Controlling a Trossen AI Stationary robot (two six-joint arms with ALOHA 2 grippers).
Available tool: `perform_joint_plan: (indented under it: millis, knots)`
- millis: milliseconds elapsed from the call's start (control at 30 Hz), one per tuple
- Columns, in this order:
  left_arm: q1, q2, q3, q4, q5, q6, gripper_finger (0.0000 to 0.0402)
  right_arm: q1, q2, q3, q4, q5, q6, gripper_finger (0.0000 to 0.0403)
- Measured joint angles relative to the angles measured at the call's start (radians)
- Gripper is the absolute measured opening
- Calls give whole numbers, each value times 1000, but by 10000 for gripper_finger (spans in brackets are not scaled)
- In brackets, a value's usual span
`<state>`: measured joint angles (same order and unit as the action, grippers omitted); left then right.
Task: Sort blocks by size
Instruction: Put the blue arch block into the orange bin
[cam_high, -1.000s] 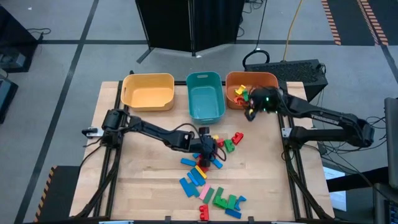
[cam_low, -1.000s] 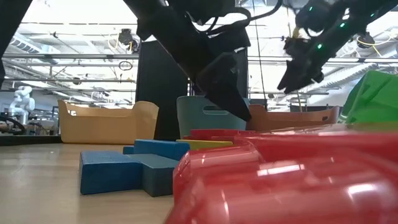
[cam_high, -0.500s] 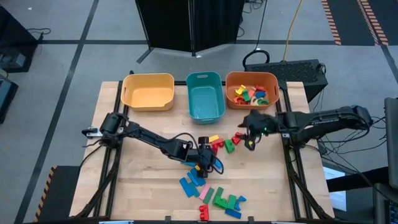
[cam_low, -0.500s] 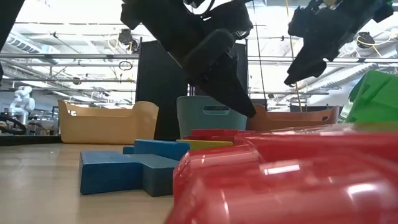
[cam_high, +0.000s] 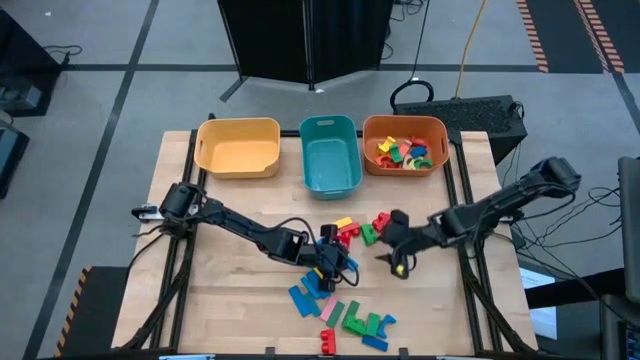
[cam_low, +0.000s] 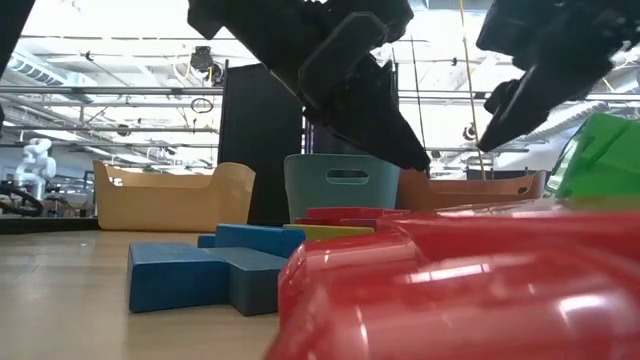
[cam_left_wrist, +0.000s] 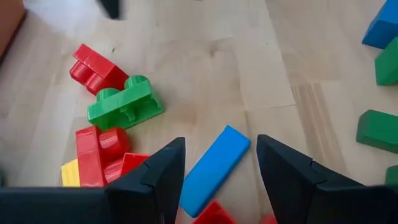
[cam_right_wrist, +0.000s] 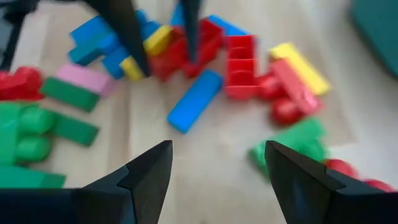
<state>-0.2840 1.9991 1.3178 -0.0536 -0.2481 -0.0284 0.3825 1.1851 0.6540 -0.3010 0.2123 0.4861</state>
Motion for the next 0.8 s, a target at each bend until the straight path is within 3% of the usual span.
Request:
perform_joint_plan:
  millis: [367,567,800]
  knots:
    - [0,0,0,63,-21,-45,192,173,146,0,126,-6,-29,242]
    - [0,0,0,97,-22,-45,192,224,164,0,177,-11,-27,242]
    - [0,0,0,90,-21,-45,192,272,166,0,195,-88,-36,242]
